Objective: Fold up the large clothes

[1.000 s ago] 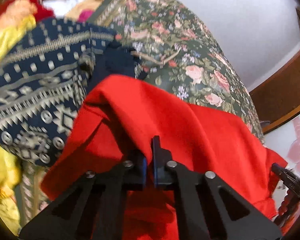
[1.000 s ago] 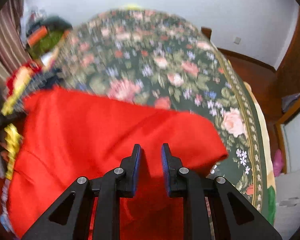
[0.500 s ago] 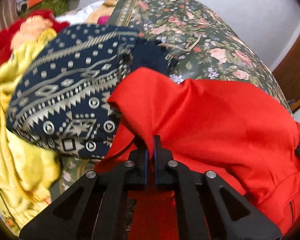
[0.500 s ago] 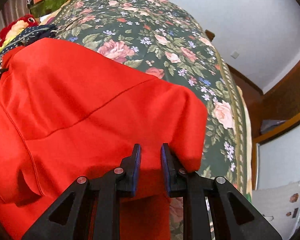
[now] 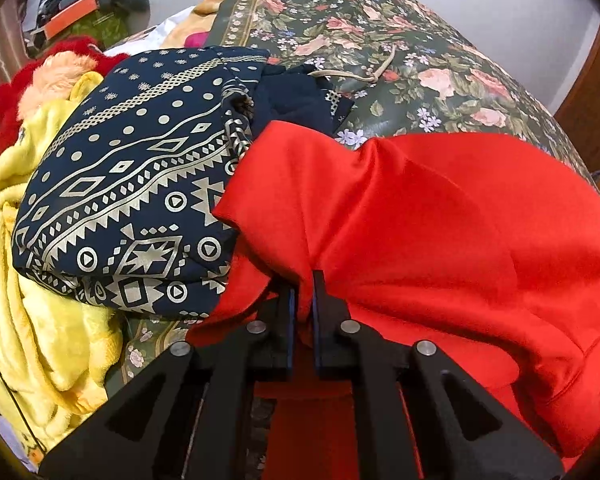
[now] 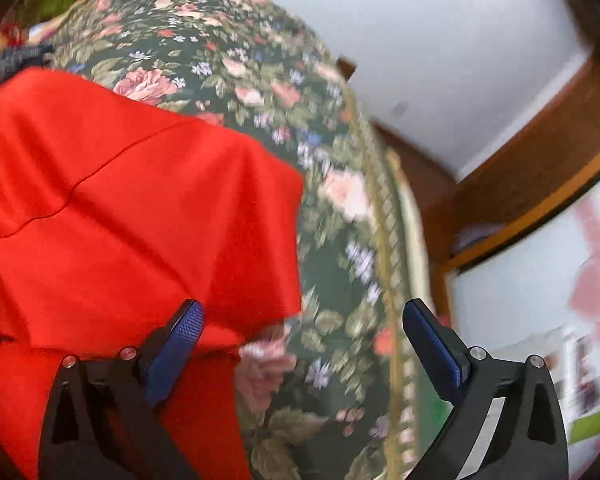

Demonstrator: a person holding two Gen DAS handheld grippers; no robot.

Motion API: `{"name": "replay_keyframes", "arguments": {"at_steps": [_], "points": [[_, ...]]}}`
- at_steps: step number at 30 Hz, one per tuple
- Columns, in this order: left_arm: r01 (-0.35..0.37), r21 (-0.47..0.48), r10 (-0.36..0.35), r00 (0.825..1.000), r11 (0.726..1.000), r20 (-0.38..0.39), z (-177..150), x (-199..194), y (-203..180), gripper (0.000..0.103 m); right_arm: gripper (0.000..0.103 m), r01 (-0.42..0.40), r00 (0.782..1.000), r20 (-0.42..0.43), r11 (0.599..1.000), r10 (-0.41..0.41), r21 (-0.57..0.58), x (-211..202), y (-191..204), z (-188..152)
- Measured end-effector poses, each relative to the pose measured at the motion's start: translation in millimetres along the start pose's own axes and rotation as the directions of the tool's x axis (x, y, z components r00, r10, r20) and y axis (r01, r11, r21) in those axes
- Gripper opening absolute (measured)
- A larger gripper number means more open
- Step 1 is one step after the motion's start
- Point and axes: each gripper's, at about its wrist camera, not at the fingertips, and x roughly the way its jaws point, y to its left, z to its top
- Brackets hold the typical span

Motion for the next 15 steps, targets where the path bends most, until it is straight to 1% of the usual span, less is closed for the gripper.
{"name": "replay_keyframes", "arguments": {"at_steps": [1, 2, 4, 5, 7, 8, 9, 10, 11, 12, 14, 15], "points": [[-0.003, 0.016, 0.003, 1.0, 1.0, 0.0, 0, -2, -1, 0.011, 0.099, -0.048, 0.999, -0.012, 0.998, 0.048, 0.04, 0, -10, -1], [-0.011, 0.037, 0.011, 1.0, 0.999, -0.002, -1, -4, -4, 0.014, 0.099, -0.075, 0.997, -0.018, 0.995, 0.076, 0.068, -1, -17, -3], [-0.028, 0.072, 0.029, 0.999, 0.997, -0.012, -5, -12, -6, 0.037, 0.099, -0.106, 0.994, -0.013, 0.987, 0.109, 0.124, -6, -32, -8], [-0.027, 0.075, 0.029, 0.999, 0.997, -0.014, -8, -19, -5, 0.042, 0.099, -0.119, 0.993, -0.007, 0.982, 0.121, 0.146, -9, -38, -9], [0.014, 0.024, -0.014, 1.0, 1.0, 0.004, -13, -39, 4, 0.06, 0.099, -0.175, 0.984, 0.012, 0.966, 0.176, 0.193, -17, -47, -13], [0.03, 0.005, -0.03, 0.999, 1.0, 0.016, -15, -46, 6, 0.065, 0.099, -0.207, 0.978, 0.023, 0.955, 0.207, 0.212, -20, -50, -14], [0.059, -0.026, -0.057, 0.998, 0.998, 0.04, -19, -58, 12, 0.075, 0.099, -0.255, 0.967, 0.036, 0.937, 0.254, 0.24, -24, -53, -16], [0.069, -0.04, -0.067, 0.996, 0.997, 0.052, -21, -64, 14, 0.081, 0.099, -0.287, 0.957, 0.045, 0.923, 0.285, 0.257, -26, -53, -16], [0.081, -0.058, -0.077, 0.995, 0.995, 0.067, -25, -71, 18, 0.083, 0.099, -0.325, 0.945, 0.054, 0.905, 0.322, 0.275, -28, -55, -17], [0.099, -0.074, -0.094, 0.993, 0.992, 0.074, -29, -76, 22, 0.084, 0.099, -0.371, 0.927, 0.06, 0.88, 0.37, 0.295, -29, -55, -17], [0.136, -0.097, -0.131, 0.989, 0.986, 0.061, -35, -77, 26, 0.086, 0.099, -0.432, 0.898, 0.067, 0.844, 0.434, 0.319, -28, -55, -16], [0.158, -0.11, -0.153, 0.987, 0.981, 0.046, -38, -74, 28, 0.086, 0.099, -0.473, 0.875, 0.072, 0.816, 0.478, 0.333, -26, -53, -15]]}}
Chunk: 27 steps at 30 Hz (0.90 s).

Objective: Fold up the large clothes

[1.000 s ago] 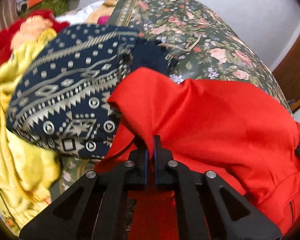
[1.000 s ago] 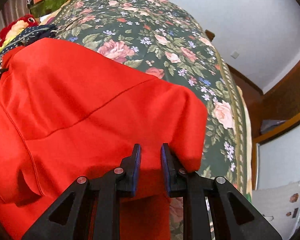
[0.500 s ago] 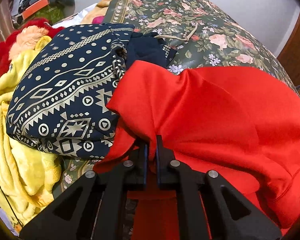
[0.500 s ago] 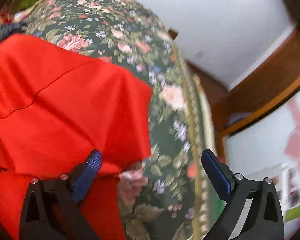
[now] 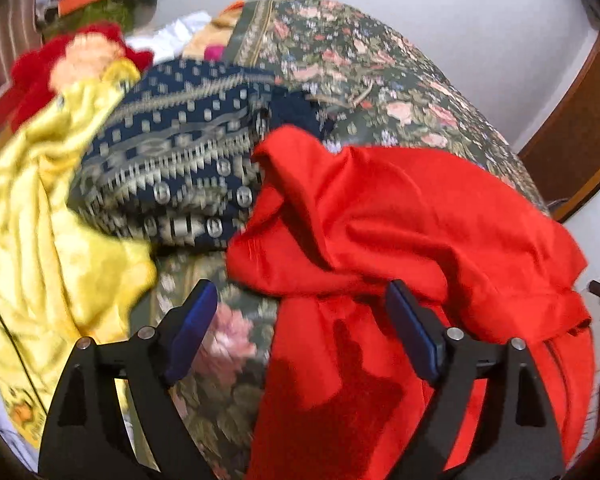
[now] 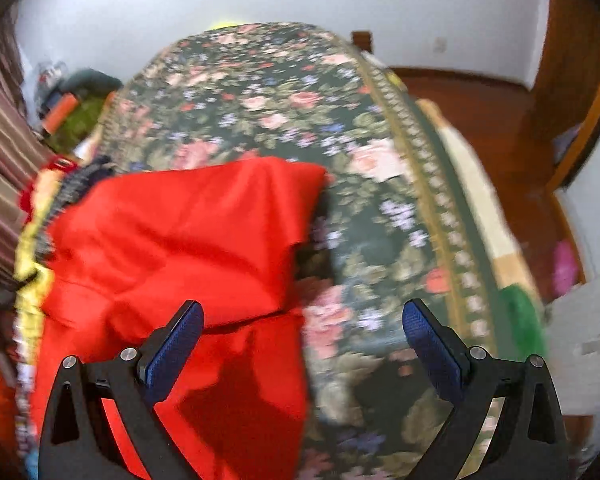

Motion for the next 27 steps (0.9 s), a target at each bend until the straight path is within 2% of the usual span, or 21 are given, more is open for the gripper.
{"name": "replay_keyframes", "arguments": {"at_steps": [4, 6, 8, 11, 14, 17, 19, 20, 21, 22, 23, 25, 26, 27], "points": [[0.055, -0.045, -0.058, 0.995, 0.997, -0.079, -12, 24, 8, 0.086, 0.099, -0.076, 0.996, -0.039, 0.996, 0.078, 0.037, 15, 2, 4], [0.113, -0.083, -0.122, 0.985, 0.99, -0.119, -15, 38, 7, 0.086, 0.099, -0.097, 0.993, -0.062, 0.994, 0.1, 0.051, 29, 2, 9], [0.134, -0.091, -0.147, 0.978, 0.987, -0.151, -15, 50, 3, 0.086, 0.099, -0.125, 0.987, -0.09, 0.99, 0.131, 0.068, 44, 3, 14], [0.141, -0.068, -0.15, 0.977, 0.988, -0.149, -8, 60, -7, 0.086, 0.097, -0.152, 0.98, -0.113, 0.984, 0.162, 0.089, 59, 1, 20], [0.215, -0.086, -0.226, 0.96, 0.973, -0.165, 2, 73, -14, 0.086, 0.097, -0.166, 0.979, -0.106, 0.983, 0.174, 0.077, 68, 5, 30], [0.272, -0.109, -0.287, 0.945, 0.956, -0.155, 7, 80, -13, 0.086, 0.085, -0.164, 0.98, -0.109, 0.985, 0.169, 0.056, 77, 13, 39], [0.315, -0.15, -0.335, 0.932, 0.937, -0.137, 9, 83, -9, 0.086, 0.069, -0.152, 0.981, -0.111, 0.987, 0.156, 0.044, 81, 15, 43], [0.335, -0.17, -0.358, 0.925, 0.927, -0.129, 10, 86, -8, 0.086, 0.064, -0.142, 0.983, -0.11, 0.989, 0.145, 0.041, 83, 17, 45], [0.35, -0.191, -0.376, 0.919, 0.917, -0.119, 11, 88, -7, 0.086, 0.054, -0.129, 0.985, -0.107, 0.991, 0.133, 0.038, 87, 19, 49], [0.356, -0.203, -0.383, 0.917, 0.912, -0.11, 12, 91, -6, 0.086, 0.041, -0.121, 0.987, -0.105, 0.992, 0.124, 0.037, 89, 20, 52], [0.353, -0.21, -0.379, 0.92, 0.912, -0.103, 12, 92, -5, 0.084, 0.037, -0.121, 0.987, -0.105, 0.992, 0.124, 0.035, 91, 21, 54], [0.324, -0.197, -0.348, 0.932, 0.925, -0.104, 12, 94, -9, 0.068, 0.024, -0.13, 0.986, -0.095, 0.99, 0.134, 0.047, 95, 21, 62], [0.306, -0.176, -0.327, 0.939, 0.936, -0.107, 12, 94, -13, 0.063, 0.022, -0.13, 0.987, -0.086, 0.99, 0.133, 0.049, 95, 22, 66], [0.304, -0.145, -0.32, 0.941, 0.942, -0.105, 12, 92, -19, 0.053, 0.019, -0.118, 0.99, -0.072, 0.992, 0.122, 0.045, 95, 24, 73]]}}
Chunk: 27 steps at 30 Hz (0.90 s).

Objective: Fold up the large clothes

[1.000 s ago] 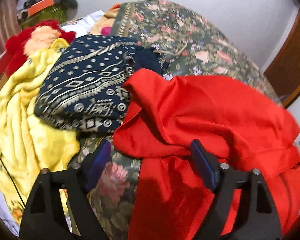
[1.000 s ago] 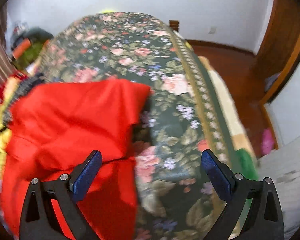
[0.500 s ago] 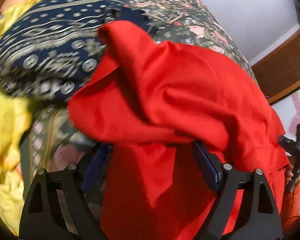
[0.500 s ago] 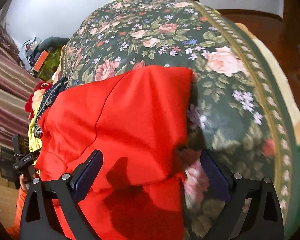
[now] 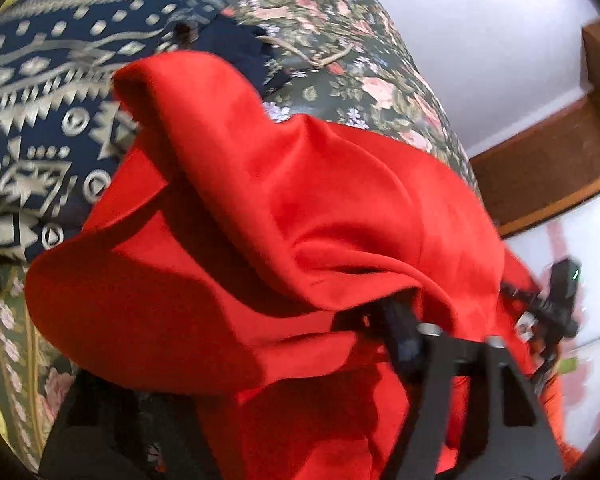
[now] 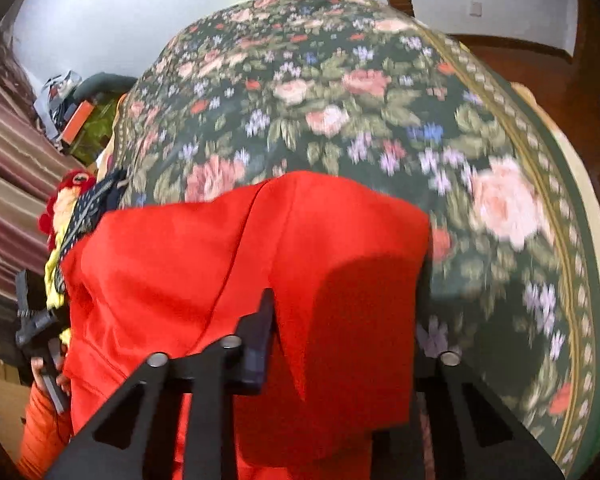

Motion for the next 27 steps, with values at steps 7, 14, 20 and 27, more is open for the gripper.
{"name": "replay_keyframes", "arguments": {"at_steps": [7, 14, 20, 27], "points": [[-0.078, 0.147, 0.075, 0.997, 0.986, 0.025, 18, 3, -37, 0.036, 0.016, 0.097, 0.992, 0.088, 0.995, -0.093, -0.032, 1, 9, 54], [-0.155, 0.182, 0.148, 0.988, 0.971, 0.051, 59, 23, -50, 0.036, 0.017, 0.208, 0.976, 0.093, 0.972, -0.198, -0.113, 15, 9, 74], [-0.16, 0.142, 0.156, 0.987, 0.977, 0.035, 51, 24, -33, 0.041, 0.087, 0.369, 0.928, 0.093, 0.922, -0.36, -0.117, 14, -1, 63], [-0.228, 0.133, 0.229, 0.973, 0.964, 0.011, 27, -1, -19, 0.043, 0.087, 0.34, 0.94, 0.068, 0.929, -0.333, -0.144, -19, -3, 34]]}}
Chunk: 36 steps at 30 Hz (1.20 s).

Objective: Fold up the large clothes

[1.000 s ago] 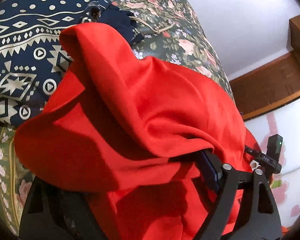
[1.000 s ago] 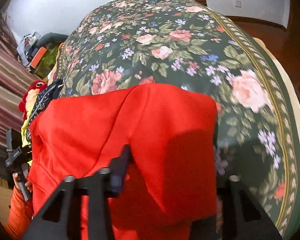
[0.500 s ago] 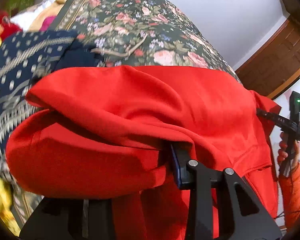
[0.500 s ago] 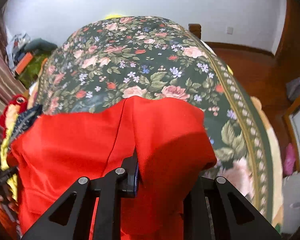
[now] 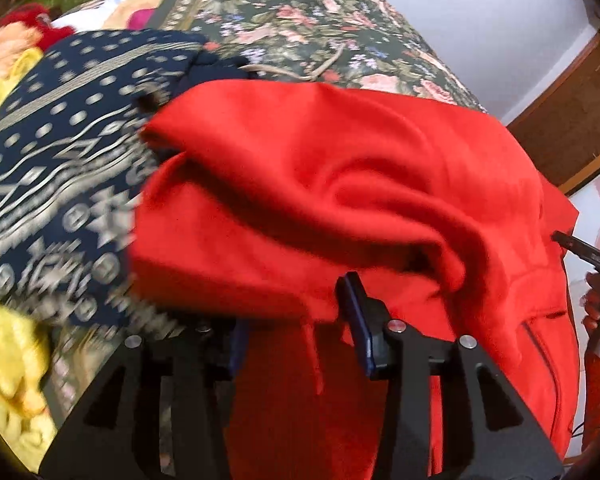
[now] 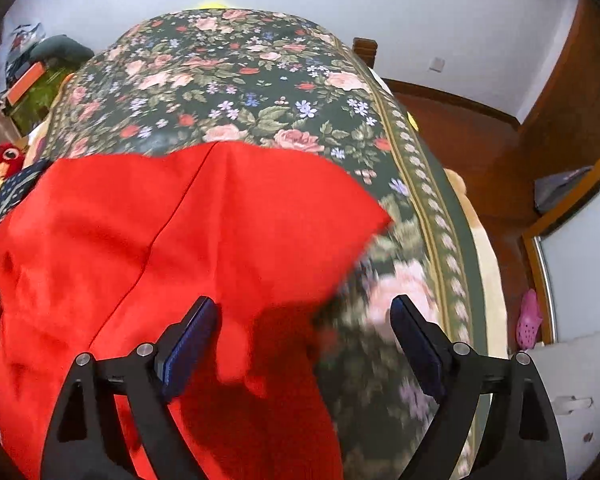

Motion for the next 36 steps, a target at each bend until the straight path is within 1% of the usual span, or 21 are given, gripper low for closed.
{"name": "replay_keyframes", "arguments": {"at_steps": [3, 6, 9, 11, 12, 14, 16, 18, 19, 21, 23, 26, 29, 32, 35, 36], "points": [[-0.029, -0.012, 0.029, 0.999, 1.0, -0.015, -13, -12, 7, 0.043, 0.087, -0.03, 1.0, 0.004, 1.0, 0.03, 0.008, -26, -3, -17], [-0.082, 0.0, 0.082, 0.995, 0.997, -0.048, -32, -22, 9, 0.043, 0.087, -0.076, 0.997, 0.009, 0.997, 0.076, 0.019, -55, -4, -38], [-0.075, 0.007, 0.075, 0.994, 0.997, -0.073, -52, -31, 8, 0.044, 0.087, -0.113, 0.994, 0.015, 0.993, 0.113, 0.036, -79, -8, -59], [-0.066, 0.012, 0.067, 0.994, 0.998, -0.086, -66, -37, 6, 0.049, 0.087, -0.14, 0.99, 0.009, 0.989, 0.14, 0.041, -95, -10, -81], [-0.065, 0.014, 0.066, 0.994, 0.998, -0.09, -76, -41, 5, 0.052, 0.087, -0.145, 0.989, 0.005, 0.989, 0.145, 0.038, -99, -10, -87], [-0.065, 0.023, 0.067, 0.994, 0.998, -0.092, -93, -47, 3, 0.054, 0.087, -0.148, 0.989, -0.013, 0.989, 0.148, 0.019, -108, -8, -108], [-0.082, 0.03, 0.084, 0.993, 0.996, -0.079, -108, -55, 3, 0.058, 0.087, -0.136, 0.99, -0.032, 0.991, 0.136, -0.004, -115, -6, -133], [-0.105, 0.031, 0.107, 0.992, 0.994, -0.072, -121, -64, 6, 0.06, 0.087, -0.116, 0.992, -0.053, 0.993, 0.114, -0.032, -120, -4, -157], [-0.105, 0.029, 0.107, 0.992, 0.994, -0.073, -127, -68, 8, 0.06, 0.087, -0.11, 0.992, -0.059, 0.993, 0.107, -0.042, -121, -3, -166], [-0.09, 0.016, 0.091, 0.993, 0.996, -0.079, -140, -79, 15, 0.06, 0.087, -0.107, 0.992, -0.071, 0.993, 0.104, -0.048, -125, -2, -185], [-0.078, 0.003, 0.078, 0.993, 0.997, -0.09, -156, -92, 22, 0.06, 0.087, -0.123, 0.989, -0.085, 0.992, 0.119, -0.036, -127, -4, -202], [-0.053, -0.021, 0.051, 0.994, 0.998, -0.092, -178, -105, 30, 0.063, 0.087, -0.13, 0.987, -0.095, 0.991, 0.129, -0.011, -131, -6, -227], [-0.049, -0.018, 0.046, 0.992, 0.999, -0.114, -206, -112, 28, 0.063, 0.087, -0.151, 0.984, -0.088, 0.988, 0.154, 0.036, -132, -11, -240], [-0.04, -0.013, 0.039, 0.995, 0.999, -0.093, -225, -121, 24, 0.064, 0.087, -0.174, 0.981, -0.068, 0.981, 0.18, 0.084, -134, -14, -248], [-0.009, -0.05, 0.004, 0.996, 0.999, -0.086, -233, -125, 27, 0.064, 0.087, -0.197, 0.978, -0.051, 0.973, 0.204, 0.116, -134, -14, -253], [-0.001, -0.059, -0.004, 0.997, 0.998, -0.081, -234, -125, 28, 0.064, 0.085, -0.206, 0.976, -0.044, 0.97, 0.213, 0.126, -134, -14, -255]]}}
